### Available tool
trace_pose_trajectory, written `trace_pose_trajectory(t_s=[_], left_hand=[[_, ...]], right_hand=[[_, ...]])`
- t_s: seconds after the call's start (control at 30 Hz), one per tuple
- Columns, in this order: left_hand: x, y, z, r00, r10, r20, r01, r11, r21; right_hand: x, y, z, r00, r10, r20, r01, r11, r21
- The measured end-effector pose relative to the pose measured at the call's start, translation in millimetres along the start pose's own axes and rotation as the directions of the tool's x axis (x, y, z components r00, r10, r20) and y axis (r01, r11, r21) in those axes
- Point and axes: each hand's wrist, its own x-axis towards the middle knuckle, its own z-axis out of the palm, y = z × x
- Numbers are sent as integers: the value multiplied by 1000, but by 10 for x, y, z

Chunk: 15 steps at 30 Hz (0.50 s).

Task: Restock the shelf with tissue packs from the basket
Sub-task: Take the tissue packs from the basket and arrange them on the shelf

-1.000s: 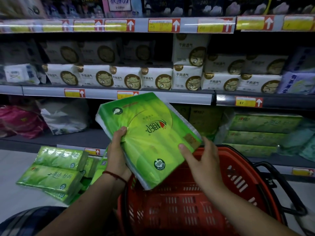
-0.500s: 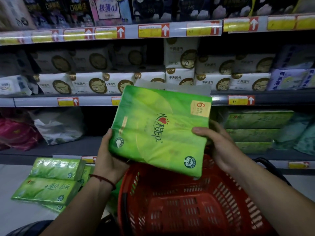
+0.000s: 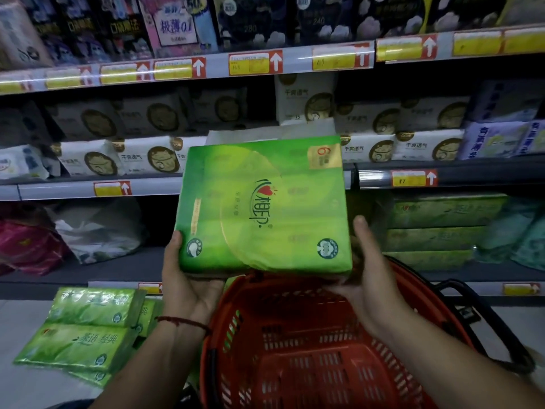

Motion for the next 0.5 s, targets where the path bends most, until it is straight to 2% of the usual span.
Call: trace_pose_trajectory(t_s=[0.07, 0.13, 0.27, 0.37, 0.5], left_hand=[[-9, -12, -8, 998, -38, 43, 38, 999, -15], [-36, -17, -15, 988, -117, 99, 119, 993, -11], [-36, 9, -58, 941, -293, 168, 263, 948, 180], [-40, -17, -8, 924, -337, 180, 276, 915, 295], [-24, -48, 98, 926, -343, 159, 296, 919, 262]], right_hand=[[0, -20, 100, 996, -43, 80, 44, 999, -14], [81, -81, 112, 994, -80, 75, 81, 997, -10], [286, -297, -89, 991, -117, 64, 115, 993, 42], [363, -477, -234, 987, -134, 93, 134, 991, 7], [354, -578, -287, 984, -116, 134, 121, 992, -33]])
